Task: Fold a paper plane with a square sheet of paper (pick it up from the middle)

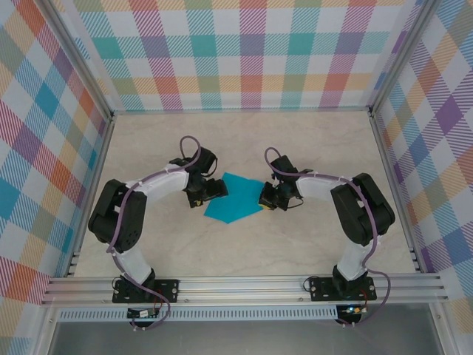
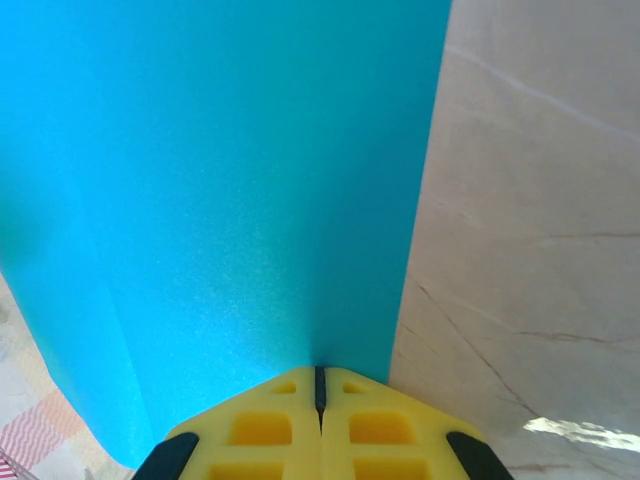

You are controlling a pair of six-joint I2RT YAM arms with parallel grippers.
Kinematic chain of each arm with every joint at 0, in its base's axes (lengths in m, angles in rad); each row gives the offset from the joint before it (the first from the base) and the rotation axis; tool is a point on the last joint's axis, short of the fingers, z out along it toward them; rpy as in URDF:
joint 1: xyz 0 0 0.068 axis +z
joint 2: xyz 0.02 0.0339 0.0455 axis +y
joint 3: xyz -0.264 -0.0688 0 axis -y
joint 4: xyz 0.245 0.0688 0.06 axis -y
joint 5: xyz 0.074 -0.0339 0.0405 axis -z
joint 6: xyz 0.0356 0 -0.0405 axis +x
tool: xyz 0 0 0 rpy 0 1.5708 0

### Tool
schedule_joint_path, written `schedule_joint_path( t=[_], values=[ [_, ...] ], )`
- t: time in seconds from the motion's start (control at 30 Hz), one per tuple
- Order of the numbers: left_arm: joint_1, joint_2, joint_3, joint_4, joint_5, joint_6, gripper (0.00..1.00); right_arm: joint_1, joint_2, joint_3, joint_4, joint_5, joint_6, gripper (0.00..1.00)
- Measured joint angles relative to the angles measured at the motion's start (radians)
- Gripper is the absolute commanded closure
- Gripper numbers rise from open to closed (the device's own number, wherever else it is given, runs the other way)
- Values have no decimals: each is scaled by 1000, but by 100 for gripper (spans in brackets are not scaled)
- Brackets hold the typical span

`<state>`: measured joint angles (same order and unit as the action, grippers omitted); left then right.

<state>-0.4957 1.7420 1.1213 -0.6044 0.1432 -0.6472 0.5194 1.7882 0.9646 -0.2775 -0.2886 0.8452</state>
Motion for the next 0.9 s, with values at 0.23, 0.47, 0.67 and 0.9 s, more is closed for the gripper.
schedule_joint_path(
  t=[0.23,0.47,0.67,0.9],
  values=[
    [-11,7,-17,-6,21,-14,10,0,0,1,-3,1,0,97],
    [-44,57,10,-21,31,9,14,0,0,1,-3,4,0,97],
    [-62,77,37,-36,30,20,15,0,0,1,-3,4,0,97],
    [-84,82,42,7,114,48,20,0,0,1,-4,5,0,97]
  ],
)
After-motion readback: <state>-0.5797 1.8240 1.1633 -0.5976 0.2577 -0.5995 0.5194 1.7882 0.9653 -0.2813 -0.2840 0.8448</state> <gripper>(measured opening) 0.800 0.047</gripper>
